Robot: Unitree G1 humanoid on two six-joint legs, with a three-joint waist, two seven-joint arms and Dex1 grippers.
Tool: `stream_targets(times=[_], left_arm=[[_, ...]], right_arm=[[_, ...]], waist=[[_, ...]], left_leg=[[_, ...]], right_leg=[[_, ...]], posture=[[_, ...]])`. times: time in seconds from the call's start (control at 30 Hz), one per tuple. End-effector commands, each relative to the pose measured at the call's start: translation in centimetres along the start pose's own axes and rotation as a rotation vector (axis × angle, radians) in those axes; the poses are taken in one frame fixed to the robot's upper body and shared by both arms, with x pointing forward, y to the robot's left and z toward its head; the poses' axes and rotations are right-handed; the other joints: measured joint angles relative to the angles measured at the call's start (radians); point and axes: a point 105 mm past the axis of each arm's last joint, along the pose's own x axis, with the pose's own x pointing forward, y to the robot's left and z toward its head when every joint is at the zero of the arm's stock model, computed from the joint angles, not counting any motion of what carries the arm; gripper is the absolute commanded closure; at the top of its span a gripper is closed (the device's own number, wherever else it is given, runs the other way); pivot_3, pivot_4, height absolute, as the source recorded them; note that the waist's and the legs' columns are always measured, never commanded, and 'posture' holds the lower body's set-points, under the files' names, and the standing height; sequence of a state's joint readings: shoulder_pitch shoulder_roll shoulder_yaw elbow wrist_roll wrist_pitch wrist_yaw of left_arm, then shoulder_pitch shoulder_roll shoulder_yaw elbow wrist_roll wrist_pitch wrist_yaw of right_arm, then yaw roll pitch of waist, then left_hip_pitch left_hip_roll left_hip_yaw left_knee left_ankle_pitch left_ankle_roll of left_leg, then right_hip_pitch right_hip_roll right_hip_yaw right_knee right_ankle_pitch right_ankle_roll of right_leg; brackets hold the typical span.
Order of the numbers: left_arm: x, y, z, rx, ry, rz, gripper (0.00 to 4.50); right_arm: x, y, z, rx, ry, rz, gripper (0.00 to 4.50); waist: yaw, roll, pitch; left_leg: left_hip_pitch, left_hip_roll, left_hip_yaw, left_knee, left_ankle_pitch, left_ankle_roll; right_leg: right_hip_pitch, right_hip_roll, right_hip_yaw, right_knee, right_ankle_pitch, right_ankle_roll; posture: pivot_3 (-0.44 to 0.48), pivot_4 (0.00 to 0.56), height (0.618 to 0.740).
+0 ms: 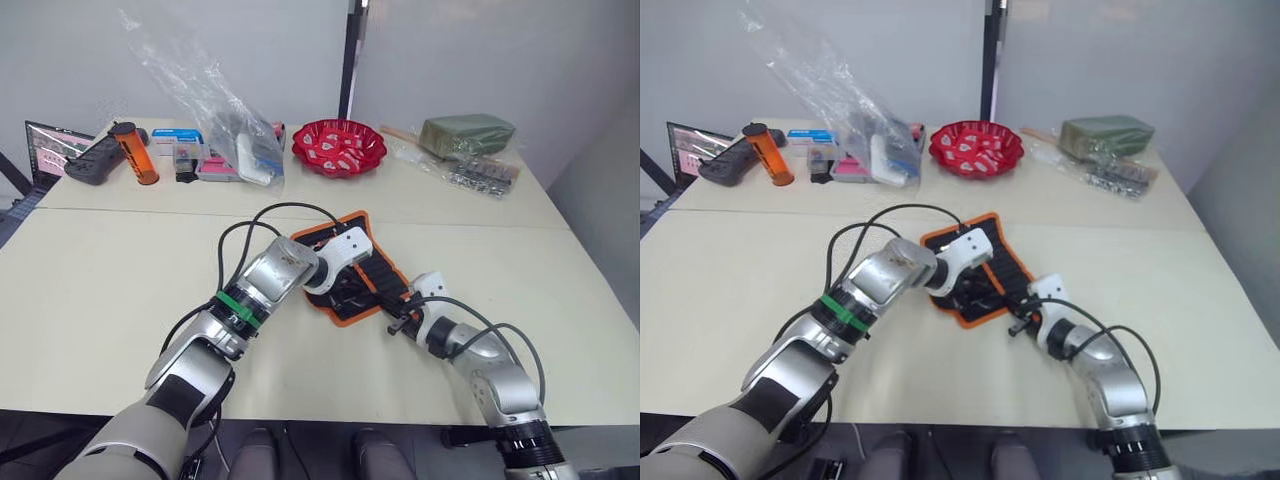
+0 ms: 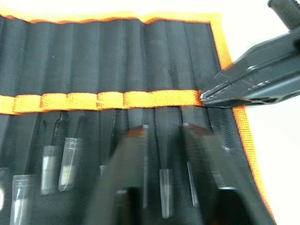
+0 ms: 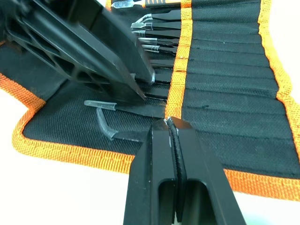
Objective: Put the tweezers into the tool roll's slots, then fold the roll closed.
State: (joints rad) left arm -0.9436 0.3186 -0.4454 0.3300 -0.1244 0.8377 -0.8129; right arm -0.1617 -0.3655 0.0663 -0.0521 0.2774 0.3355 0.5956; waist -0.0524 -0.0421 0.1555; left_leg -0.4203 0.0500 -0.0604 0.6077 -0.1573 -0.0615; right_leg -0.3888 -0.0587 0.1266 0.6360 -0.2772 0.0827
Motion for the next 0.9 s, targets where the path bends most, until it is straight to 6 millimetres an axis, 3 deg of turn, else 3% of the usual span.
stream_targets(times=[0.03, 0.07, 0.1, 0.13, 0.2, 0.4, 0.5, 0.6, 0.63, 0.7, 0.83, 0.9], left_arm=[[-3.3, 2.2, 2.8, 0.024, -0.130, 0.060, 1.45], [-3.8, 2.5, 3.0, 0.022, -0.149, 0.066, 1.14], [-4.9, 2.9, 3.5, 0.016, -0.186, 0.068, 1.14], [-6.1, 3.3, 3.8, 0.016, -0.222, 0.070, 0.51], [-8.3, 4.0, 4.4, 0.011, -0.289, 0.079, 0.02], [-13.8, 5.1, 3.9, 0.065, -0.421, 0.132, 0.02], [-16.4, 5.3, 1.5, 0.094, -0.434, 0.162, 0.02], [-18.0, 5.6, -0.8, 0.082, -0.432, 0.215, 0.02], [-18.3, 5.8, -1.4, 0.056, -0.429, 0.229, 0.00], [-18.8, 5.7, -2.8, -0.009, -0.431, 0.229, 0.00], [-19.5, 5.7, -6.0, 0.040, -0.402, 0.402, 0.00], [-19.7, 4.1, -6.7, -0.010, -0.455, 0.317, 0.00]], right_arm=[[-0.3, -0.9, -1.4, 0.020, 0.073, -0.022, 4.50], [-0.2, -1.0, -1.3, 0.018, 0.070, -0.020, 4.50], [-0.2, -1.1, -0.8, 0.015, 0.061, -0.011, 4.50], [-0.2, -1.0, -0.4, 0.014, 0.052, 0.004, 4.50], [-0.3, -0.9, 0.5, 0.018, 0.044, 0.036, 4.50], [-0.9, -0.2, 4.8, 0.059, -0.060, 0.137, 4.50], [-1.2, 0.5, 7.3, 0.086, -0.111, 0.218, 4.50], [-1.3, 1.1, 8.0, 0.058, -0.103, 0.262, 4.50], [-1.3, 1.3, 8.0, 0.049, -0.098, 0.269, 3.95], [-1.3, 1.4, 8.1, 0.025, -0.085, 0.274, 3.31], [-1.3, 2.0, 8.3, -0.040, -0.066, 0.285, 1.97], [-1.4, 2.3, 8.4, -0.053, -0.068, 0.292, 1.31]], waist=[[0.001, 0.000, 0.000], [0.001, 0.000, 0.000], [0.005, 0.000, 0.000], [0.007, 0.001, 0.001], [0.007, 0.001, 0.001], [0.005, 0.006, 0.004], [-0.002, 0.011, 0.010], [-0.002, 0.011, 0.012], [0.002, 0.011, 0.012], [0.009, 0.010, 0.012], [0.009, 0.011, 0.013], [0.009, 0.010, 0.013]], left_leg=[[0.000, 0.000, 0.000, 0.000, 0.000, 0.000], [0.000, 0.000, 0.000, 0.000, 0.000, 0.000], [0.000, 0.000, 0.000, 0.000, 0.000, 0.000], [0.000, 0.000, 0.000, 0.001, 0.000, 0.000], [-0.002, 0.000, 0.000, 0.001, 0.000, 0.000], [-0.002, 0.000, -0.001, -0.001, 0.000, 0.000], [-0.002, 0.000, -0.001, -0.001, 0.000, 0.000], [-0.002, 0.000, -0.001, -0.001, 0.000, 0.000], [-0.002, 0.000, -0.001, -0.001, 0.000, 0.000], [-0.003, 0.000, -0.002, 0.000, 0.000, 0.000], [-0.004, 0.000, -0.001, 0.001, 0.000, 0.000], [-0.004, 0.000, -0.001, 0.000, 0.000, 0.000]], right_leg=[[0.000, 0.000, 0.000, 0.001, 0.000, 0.000], [0.000, 0.000, 0.000, 0.000, 0.000, 0.000], [0.000, 0.000, 0.000, 0.000, 0.000, 0.000], [0.000, 0.000, 0.000, 0.000, 0.000, 0.000], [-0.001, 0.000, 0.000, 0.000, 0.000, 0.000], [-0.003, 0.000, 0.000, 0.005, -0.002, 0.000], [-0.004, 0.000, 0.000, 0.006, -0.002, 0.000], [-0.004, 0.000, -0.001, 0.007, -0.003, 0.000], [-0.004, 0.000, -0.001, 0.007, -0.003, -0.001], [-0.004, 0.000, -0.001, 0.006, -0.003, -0.001], [-0.005, 0.000, -0.001, 0.005, -0.003, -0.001], [-0.005, 0.000, -0.001, 0.006, -0.003, -0.001]], posture=[[0.000, 0.150, 0.740], [0.000, 0.150, 0.740], [0.000, 0.150, 0.740], [0.000, 0.150, 0.740], [0.000, 0.150, 0.740], [0.000, 0.150, 0.740], [0.000, 0.150, 0.740], [0.000, 0.150, 0.740], [0.000, 0.150, 0.740], [0.000, 0.150, 0.740], [0.000, 0.150, 0.740], [0.000, 0.150, 0.740]])
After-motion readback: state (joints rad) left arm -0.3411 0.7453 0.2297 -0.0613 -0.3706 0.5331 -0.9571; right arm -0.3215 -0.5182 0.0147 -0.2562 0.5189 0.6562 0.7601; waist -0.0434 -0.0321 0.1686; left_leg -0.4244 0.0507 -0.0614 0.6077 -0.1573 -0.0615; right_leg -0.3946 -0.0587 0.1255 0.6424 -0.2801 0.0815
